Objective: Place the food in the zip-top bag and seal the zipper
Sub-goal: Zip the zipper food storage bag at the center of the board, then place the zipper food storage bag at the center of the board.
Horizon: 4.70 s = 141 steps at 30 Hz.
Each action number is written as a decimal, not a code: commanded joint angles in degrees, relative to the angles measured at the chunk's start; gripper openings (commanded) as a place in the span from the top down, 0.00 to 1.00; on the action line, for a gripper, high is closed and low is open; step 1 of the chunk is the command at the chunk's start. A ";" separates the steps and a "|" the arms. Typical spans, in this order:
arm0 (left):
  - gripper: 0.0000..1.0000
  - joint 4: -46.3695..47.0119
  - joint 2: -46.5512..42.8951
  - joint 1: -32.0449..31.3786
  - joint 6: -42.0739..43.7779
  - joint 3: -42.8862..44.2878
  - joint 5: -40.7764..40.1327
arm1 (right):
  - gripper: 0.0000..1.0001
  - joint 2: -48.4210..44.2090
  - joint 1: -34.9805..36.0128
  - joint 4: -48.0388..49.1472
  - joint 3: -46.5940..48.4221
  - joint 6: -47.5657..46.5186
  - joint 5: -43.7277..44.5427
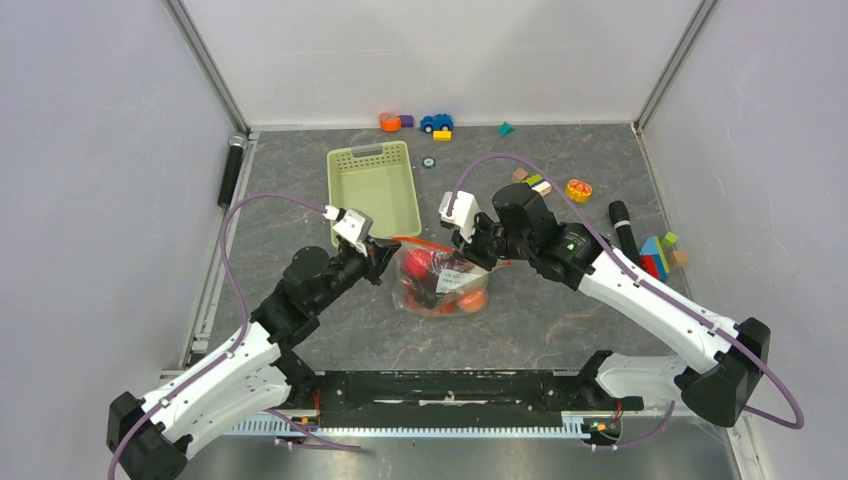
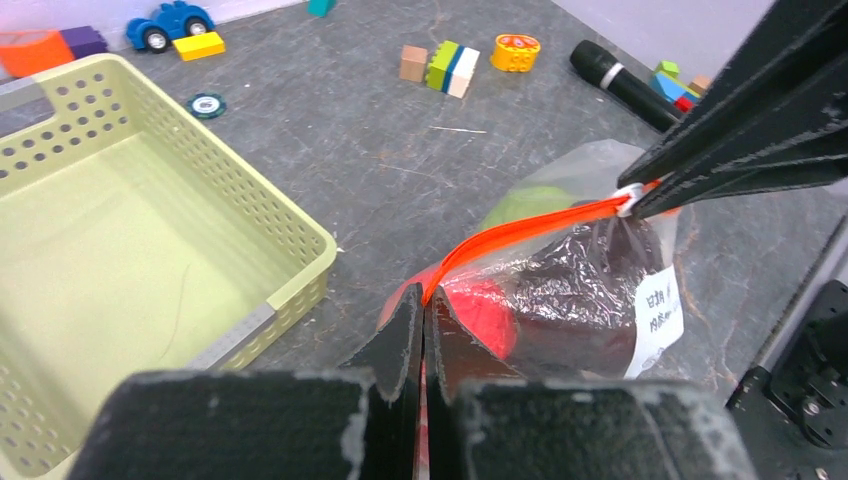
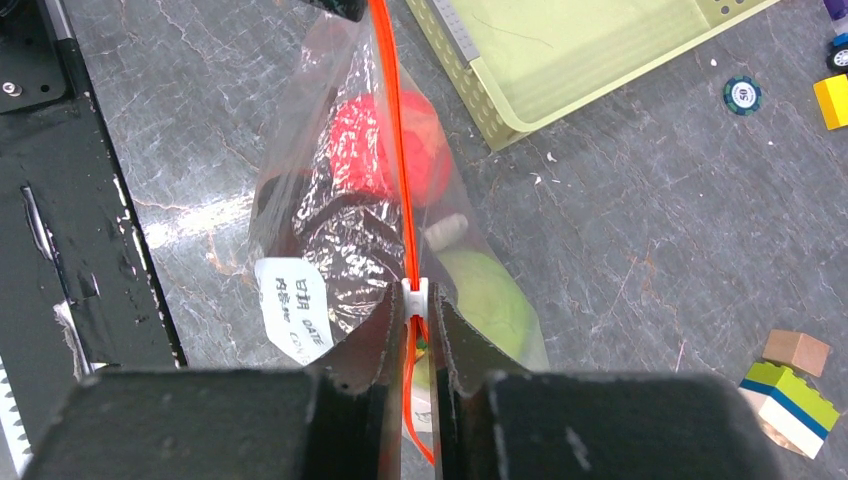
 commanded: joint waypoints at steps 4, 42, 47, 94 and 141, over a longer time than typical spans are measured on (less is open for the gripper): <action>0.98 0.80 -0.88 0.63 3.02 0.44 -10.59 | 1.00 -1.23 -0.49 -2.55 -0.47 0.41 3.33; 0.98 -3.25 -2.01 0.63 1.85 2.08 -22.60 | 1.00 -1.18 -0.49 -2.97 -1.51 1.14 6.84; 0.98 -3.27 -2.20 0.63 2.05 1.97 -23.68 | 1.00 -1.33 -0.40 -3.03 -1.61 1.26 7.24; 0.98 -3.77 -4.05 0.63 1.70 0.19 -27.22 | 1.00 -6.95 -0.48 -6.53 -7.13 6.44 13.35; 0.00 -8.41 0.42 0.63 -4.76 7.28 -36.61 | 0.99 -1.04 -31.71 -4.38 -13.36 24.88 29.38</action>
